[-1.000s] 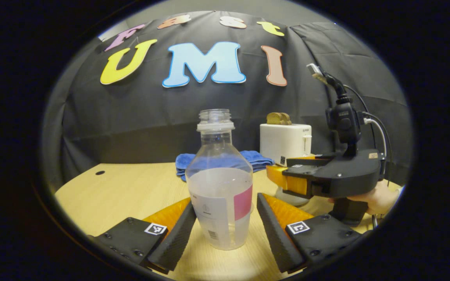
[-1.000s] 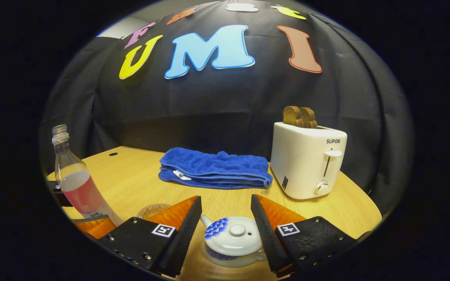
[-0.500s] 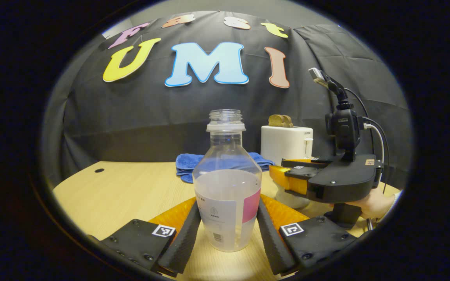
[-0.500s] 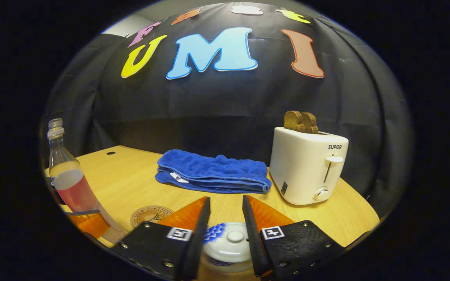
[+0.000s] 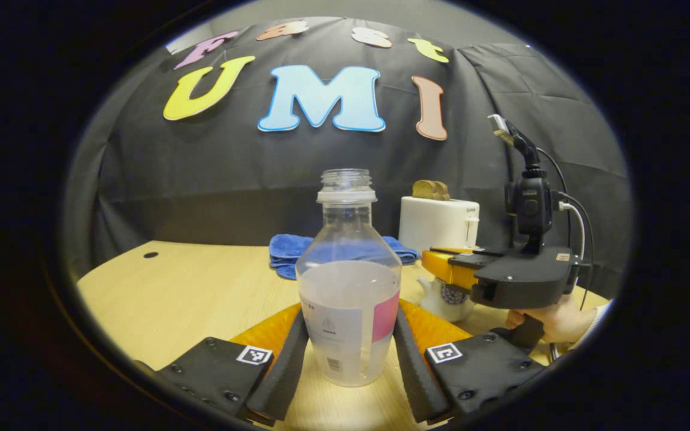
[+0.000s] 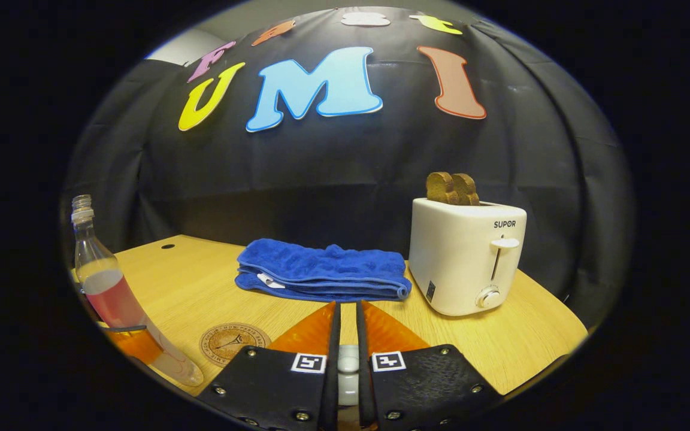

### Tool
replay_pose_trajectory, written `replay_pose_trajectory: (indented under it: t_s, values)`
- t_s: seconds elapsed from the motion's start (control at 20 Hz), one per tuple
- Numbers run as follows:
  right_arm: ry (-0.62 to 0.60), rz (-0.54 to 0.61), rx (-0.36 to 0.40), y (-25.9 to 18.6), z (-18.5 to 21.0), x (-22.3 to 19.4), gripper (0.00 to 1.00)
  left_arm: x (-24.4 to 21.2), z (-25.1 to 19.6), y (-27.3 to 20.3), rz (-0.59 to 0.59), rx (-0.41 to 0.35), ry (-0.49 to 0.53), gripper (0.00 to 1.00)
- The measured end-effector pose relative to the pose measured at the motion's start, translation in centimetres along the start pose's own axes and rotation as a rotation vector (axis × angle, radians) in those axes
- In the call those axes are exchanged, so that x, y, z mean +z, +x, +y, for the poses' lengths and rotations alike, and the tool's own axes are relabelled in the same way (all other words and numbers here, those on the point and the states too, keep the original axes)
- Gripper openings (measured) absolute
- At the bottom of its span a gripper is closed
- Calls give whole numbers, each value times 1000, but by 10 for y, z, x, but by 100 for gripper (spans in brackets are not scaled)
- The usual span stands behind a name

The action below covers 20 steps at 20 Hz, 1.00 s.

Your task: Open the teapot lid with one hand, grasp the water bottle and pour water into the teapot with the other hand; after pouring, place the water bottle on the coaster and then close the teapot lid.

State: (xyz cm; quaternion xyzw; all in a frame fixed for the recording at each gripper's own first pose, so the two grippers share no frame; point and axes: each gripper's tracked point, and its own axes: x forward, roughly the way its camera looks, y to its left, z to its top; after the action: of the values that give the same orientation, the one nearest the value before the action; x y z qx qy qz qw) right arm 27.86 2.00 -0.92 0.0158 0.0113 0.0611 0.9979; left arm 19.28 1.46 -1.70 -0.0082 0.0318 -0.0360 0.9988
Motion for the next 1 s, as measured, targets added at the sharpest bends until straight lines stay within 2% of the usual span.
replay_pose_trajectory:
  t_s: [0.35,0.65,0.85,1.0]
  values:
    - [30,-90,-1,-24,-8,49,14,3,-7,-3,9,-21,16,84]
    - [4,-99,10,-62,-27,73,13,14,-8,6,52,-14,146,84]
    - [16,-72,-36,-80,-58,73,13,16,-18,15,112,-30,236,84]
    - [25,-51,-52,-89,-76,76,13,9,-30,22,187,-47,365,84]
